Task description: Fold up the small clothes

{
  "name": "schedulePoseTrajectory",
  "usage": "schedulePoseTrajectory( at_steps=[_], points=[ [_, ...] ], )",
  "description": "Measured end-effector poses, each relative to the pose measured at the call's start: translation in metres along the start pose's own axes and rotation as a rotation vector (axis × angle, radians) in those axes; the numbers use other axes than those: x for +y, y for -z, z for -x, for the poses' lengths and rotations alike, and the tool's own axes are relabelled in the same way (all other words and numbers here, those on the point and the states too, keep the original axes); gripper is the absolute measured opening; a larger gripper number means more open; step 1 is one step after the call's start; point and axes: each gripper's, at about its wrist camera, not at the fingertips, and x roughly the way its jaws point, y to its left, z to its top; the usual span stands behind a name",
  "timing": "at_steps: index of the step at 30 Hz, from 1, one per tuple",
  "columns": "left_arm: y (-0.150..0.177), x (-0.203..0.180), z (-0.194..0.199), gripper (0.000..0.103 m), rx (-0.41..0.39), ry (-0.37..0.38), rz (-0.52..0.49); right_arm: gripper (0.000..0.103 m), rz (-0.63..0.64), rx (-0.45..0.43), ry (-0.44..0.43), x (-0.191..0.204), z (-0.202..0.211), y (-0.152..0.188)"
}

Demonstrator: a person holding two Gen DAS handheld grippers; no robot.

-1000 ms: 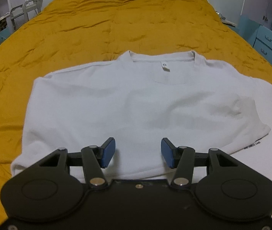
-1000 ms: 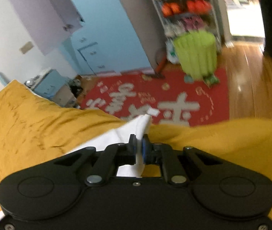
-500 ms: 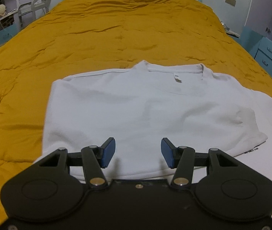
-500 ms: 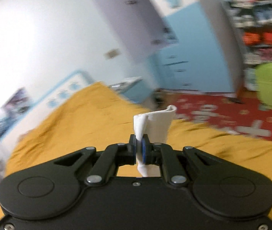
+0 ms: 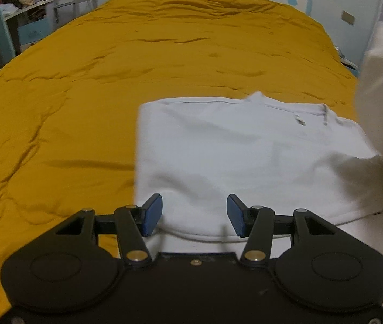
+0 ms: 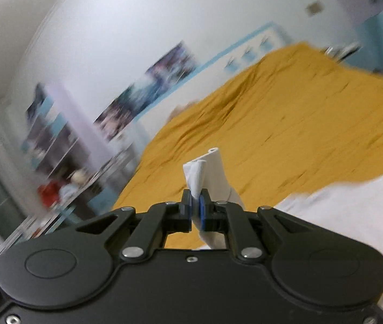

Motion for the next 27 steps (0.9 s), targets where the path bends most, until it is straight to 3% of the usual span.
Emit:
schedulePoseTrajectory(
  at_steps=[6,10,14,16,18,22,25,27],
  points=[
    [0.006,0.038,-0.001,0.053,0.009,-0.034,0.043,0.006,0.01,0.185,-0.045,0.026,-0.064,0.071],
    [0.01,0.054,-0.001,0.053,0.019,-0.049,0.057,0.007,0.033,0.276,-0.019,0.031,-0.096,0.113],
    [0.01,0.061,0.001,0.053,0.02,-0.061,0.063,0.007,0.057,0.338,0.01,0.023,-0.109,0.136],
    [0.009,0.062,0.003,0.053,0.017,-0.068,0.066,0.012,0.091,0.376,0.014,0.02,-0.112,0.145],
    [0.006,0.062,0.006,0.053,0.01,-0.066,0.076,0.022,0.11,0.43,0.007,0.021,-0.114,0.151],
    [-0.005,0.053,0.01,0.053,-0.01,-0.039,0.08,0.029,0.085,0.452,-0.048,0.024,-0.103,0.145],
    [-0.012,0.039,0.004,0.054,-0.001,0.001,0.073,0.031,0.057,0.406,-0.06,0.01,-0.073,0.122],
    [-0.016,0.031,-0.008,0.054,0.021,0.013,0.071,0.031,0.077,0.365,-0.001,-0.004,-0.052,0.098]
  ],
)
